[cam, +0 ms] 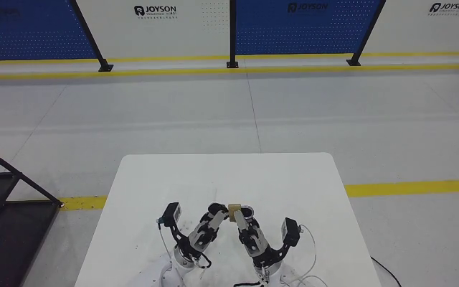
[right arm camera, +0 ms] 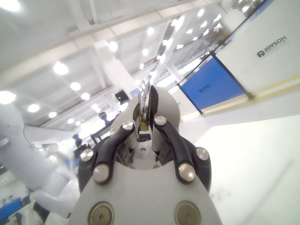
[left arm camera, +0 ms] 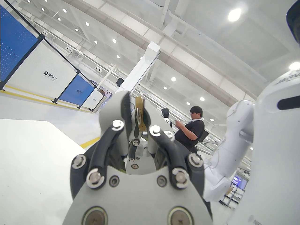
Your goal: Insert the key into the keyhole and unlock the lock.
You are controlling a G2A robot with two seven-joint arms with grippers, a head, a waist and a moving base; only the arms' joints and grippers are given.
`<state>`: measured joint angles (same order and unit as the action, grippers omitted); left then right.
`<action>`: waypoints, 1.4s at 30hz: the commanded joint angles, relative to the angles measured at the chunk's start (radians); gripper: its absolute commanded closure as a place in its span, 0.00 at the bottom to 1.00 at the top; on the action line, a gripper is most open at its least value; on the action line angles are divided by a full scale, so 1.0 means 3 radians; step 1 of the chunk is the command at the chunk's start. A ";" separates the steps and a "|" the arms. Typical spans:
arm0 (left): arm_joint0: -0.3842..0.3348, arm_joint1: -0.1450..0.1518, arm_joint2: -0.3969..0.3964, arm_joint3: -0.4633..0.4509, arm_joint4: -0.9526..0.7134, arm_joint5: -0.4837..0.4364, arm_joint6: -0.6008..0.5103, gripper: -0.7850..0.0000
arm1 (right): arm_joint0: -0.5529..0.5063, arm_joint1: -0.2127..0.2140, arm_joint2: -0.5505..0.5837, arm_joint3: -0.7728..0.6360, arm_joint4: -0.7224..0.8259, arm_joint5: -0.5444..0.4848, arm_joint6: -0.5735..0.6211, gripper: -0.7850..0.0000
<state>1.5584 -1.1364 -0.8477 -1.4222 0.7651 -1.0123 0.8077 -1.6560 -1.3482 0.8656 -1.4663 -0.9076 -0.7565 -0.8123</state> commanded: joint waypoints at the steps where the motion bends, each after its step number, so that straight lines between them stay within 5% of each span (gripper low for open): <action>1: 0.0009 -0.0005 -0.0011 -0.0004 0.0005 0.0000 0.0000 0.61 | -0.0004 0.0000 0.0005 -0.0003 0.0001 -0.0002 0.0003 1.00; 14: 0.0075 -0.0024 -0.0108 0.0017 0.0112 0.0000 0.0000 0.81 | -0.0039 0.0004 0.0079 -0.0029 0.0082 -0.0027 0.0034 1.00; 30: 0.0022 -0.0052 -0.0079 0.0089 0.0176 0.0000 -0.0018 0.91 | -0.0050 -0.0003 0.0093 -0.0044 0.0127 -0.0007 0.0187 1.00; 32: 0.0019 -0.0056 -0.0080 0.0099 0.0173 0.0000 -0.0031 1.00 | -0.0050 -0.0004 0.0095 -0.0047 0.0131 -0.0006 0.0201 1.00; 42: 0.0026 -0.0082 -0.0132 0.0124 0.0235 0.0006 -0.0061 1.00 | -0.0059 -0.0002 0.0110 -0.0064 0.0108 0.0005 0.0292 1.00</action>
<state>1.5652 -1.1601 -0.8866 -1.3849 0.8329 -1.0106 0.7897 -1.6734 -1.3490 0.8983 -1.4850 -0.8738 -0.7554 -0.7267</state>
